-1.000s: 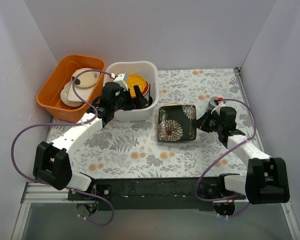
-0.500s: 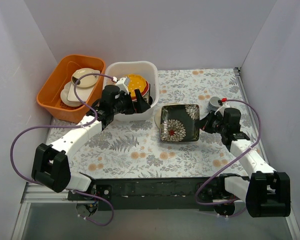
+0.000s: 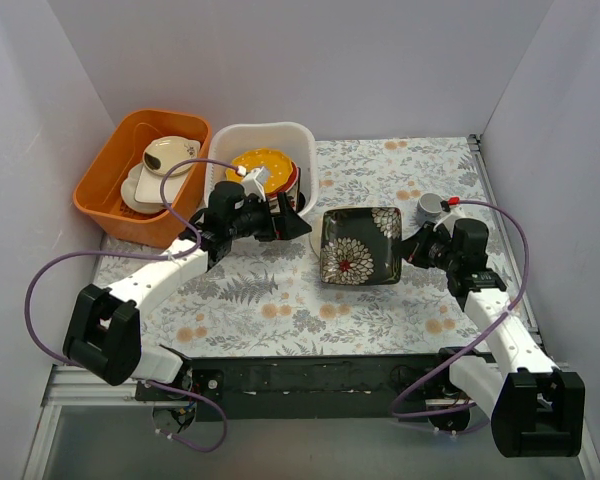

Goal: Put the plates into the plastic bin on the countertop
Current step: Pick up the plate at the center of the board.

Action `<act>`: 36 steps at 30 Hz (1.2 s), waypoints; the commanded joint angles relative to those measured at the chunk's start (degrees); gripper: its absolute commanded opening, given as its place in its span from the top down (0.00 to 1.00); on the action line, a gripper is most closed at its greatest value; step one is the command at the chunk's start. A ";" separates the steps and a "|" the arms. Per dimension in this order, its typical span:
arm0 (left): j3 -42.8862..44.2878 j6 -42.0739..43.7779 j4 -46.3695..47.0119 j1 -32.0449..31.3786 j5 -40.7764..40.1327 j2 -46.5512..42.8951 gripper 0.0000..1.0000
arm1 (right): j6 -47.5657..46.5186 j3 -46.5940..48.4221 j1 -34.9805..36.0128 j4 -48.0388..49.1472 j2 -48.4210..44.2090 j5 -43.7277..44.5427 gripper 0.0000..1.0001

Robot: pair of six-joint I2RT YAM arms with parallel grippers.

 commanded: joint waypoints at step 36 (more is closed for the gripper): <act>-5.62 -8.84 20.06 -11.56 3.51 10.73 0.37 | 2.97 5.31 -0.34 2.58 -9.30 -10.06 0.99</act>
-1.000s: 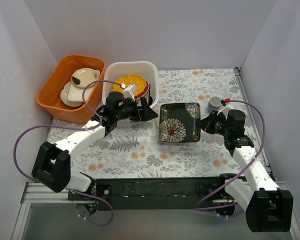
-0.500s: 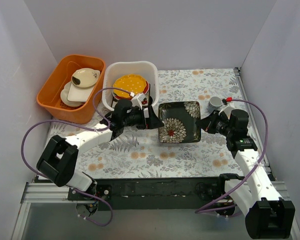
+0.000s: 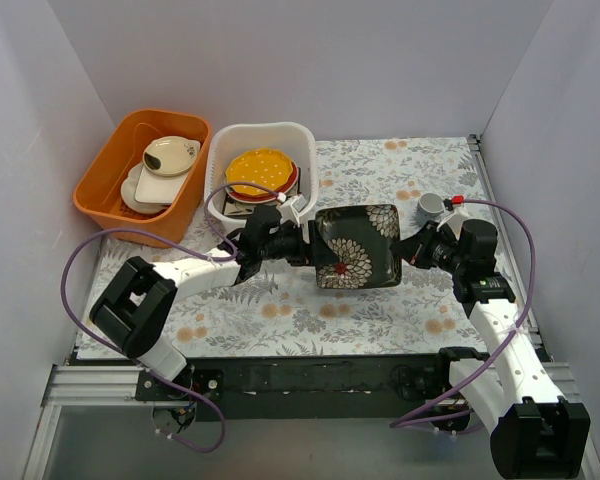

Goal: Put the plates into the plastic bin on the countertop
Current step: Pick up the plate at the center of the board.

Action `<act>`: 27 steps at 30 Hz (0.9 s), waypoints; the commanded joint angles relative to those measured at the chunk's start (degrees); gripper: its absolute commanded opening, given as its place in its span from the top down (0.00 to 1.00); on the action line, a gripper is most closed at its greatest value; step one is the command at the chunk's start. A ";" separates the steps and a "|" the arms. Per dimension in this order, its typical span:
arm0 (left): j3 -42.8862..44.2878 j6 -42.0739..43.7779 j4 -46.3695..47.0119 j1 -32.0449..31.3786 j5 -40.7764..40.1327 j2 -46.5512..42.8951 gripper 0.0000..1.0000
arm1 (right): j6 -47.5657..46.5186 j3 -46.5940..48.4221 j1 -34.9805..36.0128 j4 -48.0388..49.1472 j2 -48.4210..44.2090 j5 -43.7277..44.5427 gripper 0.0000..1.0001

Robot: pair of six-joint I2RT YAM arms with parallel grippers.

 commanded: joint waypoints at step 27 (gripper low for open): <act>-2.66 -2.41 5.59 -0.66 -6.07 -4.45 1.00 | 3.15 -0.45 -0.26 10.28 -1.58 -7.19 0.80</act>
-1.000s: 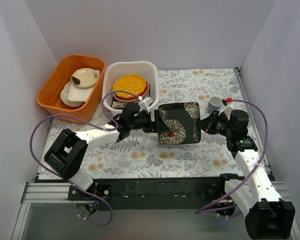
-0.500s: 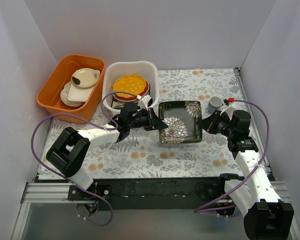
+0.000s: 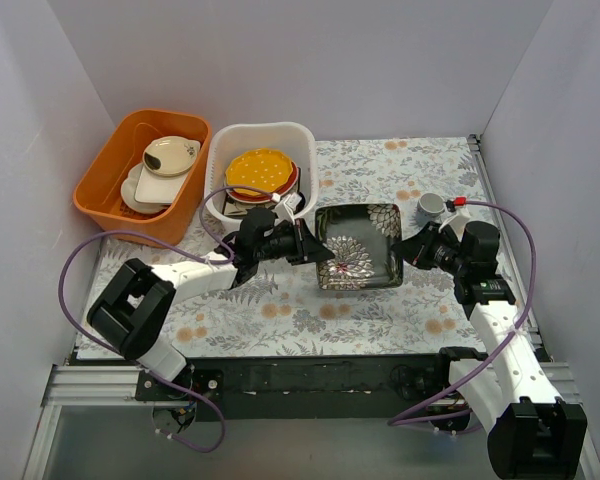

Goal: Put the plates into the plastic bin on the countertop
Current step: Pick up the plate at the center of the board.

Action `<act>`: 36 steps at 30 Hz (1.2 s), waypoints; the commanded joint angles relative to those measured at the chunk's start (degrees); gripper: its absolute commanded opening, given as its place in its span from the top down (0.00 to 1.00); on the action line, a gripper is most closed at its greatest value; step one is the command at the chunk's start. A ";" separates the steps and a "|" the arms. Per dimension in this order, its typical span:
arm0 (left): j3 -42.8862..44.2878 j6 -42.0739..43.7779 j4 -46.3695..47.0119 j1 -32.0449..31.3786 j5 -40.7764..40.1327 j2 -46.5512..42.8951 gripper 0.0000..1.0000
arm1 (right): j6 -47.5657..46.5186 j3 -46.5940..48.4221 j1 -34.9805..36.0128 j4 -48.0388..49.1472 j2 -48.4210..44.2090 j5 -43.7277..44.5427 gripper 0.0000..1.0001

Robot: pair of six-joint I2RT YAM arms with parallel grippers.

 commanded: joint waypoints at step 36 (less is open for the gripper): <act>11.34 11.61 -15.11 4.15 -12.72 -13.73 1.00 | -2.52 -1.87 0.90 2.49 -4.95 0.27 0.02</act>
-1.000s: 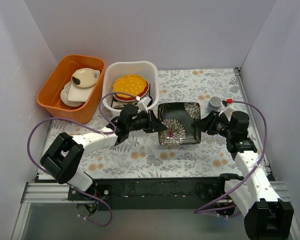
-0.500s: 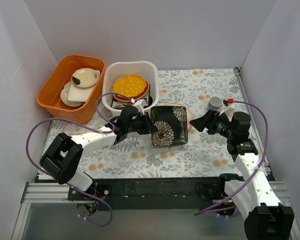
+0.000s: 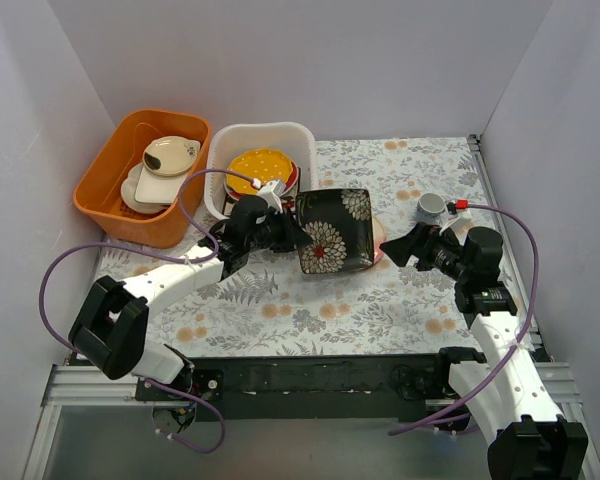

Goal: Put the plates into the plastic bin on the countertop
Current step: Pick up the plate at the center of the board, then place the plate in the plastic bin.

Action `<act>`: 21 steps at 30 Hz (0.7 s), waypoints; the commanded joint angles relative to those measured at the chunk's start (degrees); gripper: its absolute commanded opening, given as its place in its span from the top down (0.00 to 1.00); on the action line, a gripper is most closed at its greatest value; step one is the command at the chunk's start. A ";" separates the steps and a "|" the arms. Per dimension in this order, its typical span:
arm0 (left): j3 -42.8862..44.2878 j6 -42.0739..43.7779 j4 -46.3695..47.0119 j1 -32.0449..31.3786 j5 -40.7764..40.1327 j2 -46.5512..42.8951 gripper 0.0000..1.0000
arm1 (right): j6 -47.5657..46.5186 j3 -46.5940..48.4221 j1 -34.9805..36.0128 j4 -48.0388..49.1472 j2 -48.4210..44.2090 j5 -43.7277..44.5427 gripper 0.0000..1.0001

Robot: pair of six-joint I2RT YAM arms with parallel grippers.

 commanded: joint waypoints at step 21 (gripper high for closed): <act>11.55 -0.89 5.74 13.17 10.37 -5.14 1.00 | -1.30 -2.31 0.22 1.16 0.15 0.00 0.02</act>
